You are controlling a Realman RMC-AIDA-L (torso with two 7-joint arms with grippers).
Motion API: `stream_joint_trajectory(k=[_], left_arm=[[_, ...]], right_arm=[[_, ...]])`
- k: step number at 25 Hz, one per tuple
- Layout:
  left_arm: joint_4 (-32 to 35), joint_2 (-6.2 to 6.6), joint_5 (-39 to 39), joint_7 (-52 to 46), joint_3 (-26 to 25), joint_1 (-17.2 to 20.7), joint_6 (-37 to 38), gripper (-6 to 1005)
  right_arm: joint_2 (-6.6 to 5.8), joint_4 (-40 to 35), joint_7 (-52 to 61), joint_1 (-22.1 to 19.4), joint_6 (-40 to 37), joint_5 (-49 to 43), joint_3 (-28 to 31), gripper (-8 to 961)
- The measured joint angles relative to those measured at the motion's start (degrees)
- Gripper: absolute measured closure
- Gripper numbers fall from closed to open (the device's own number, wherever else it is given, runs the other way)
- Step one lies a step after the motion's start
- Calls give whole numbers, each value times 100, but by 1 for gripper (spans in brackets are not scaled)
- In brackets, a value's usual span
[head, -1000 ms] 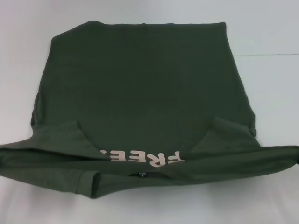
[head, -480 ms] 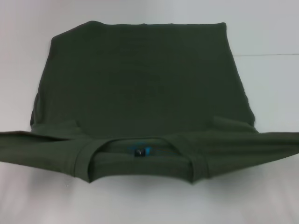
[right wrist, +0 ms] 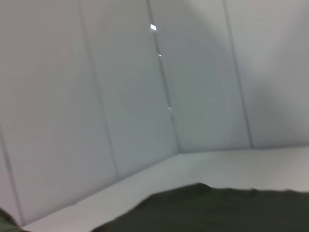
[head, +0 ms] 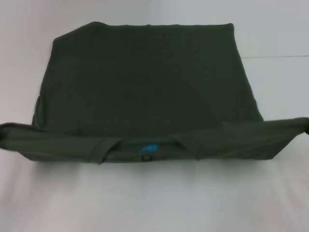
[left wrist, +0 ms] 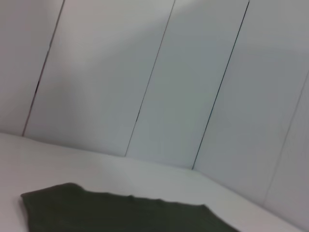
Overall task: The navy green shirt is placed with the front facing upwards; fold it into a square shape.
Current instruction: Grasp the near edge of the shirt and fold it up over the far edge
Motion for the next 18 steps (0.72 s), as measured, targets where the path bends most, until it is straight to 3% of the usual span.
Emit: stream_joint_trajectory(k=[6, 18], left_arm=[[-239, 18, -38, 287, 380, -442, -879, 948], [-519, -48, -57, 649, 424, -1323, -2725, 948]], right_arm=[[-51, 71, 376, 362, 746, -7, -66, 923], [-59, 183, 1243, 1312, 2649, 13, -603, 922]])
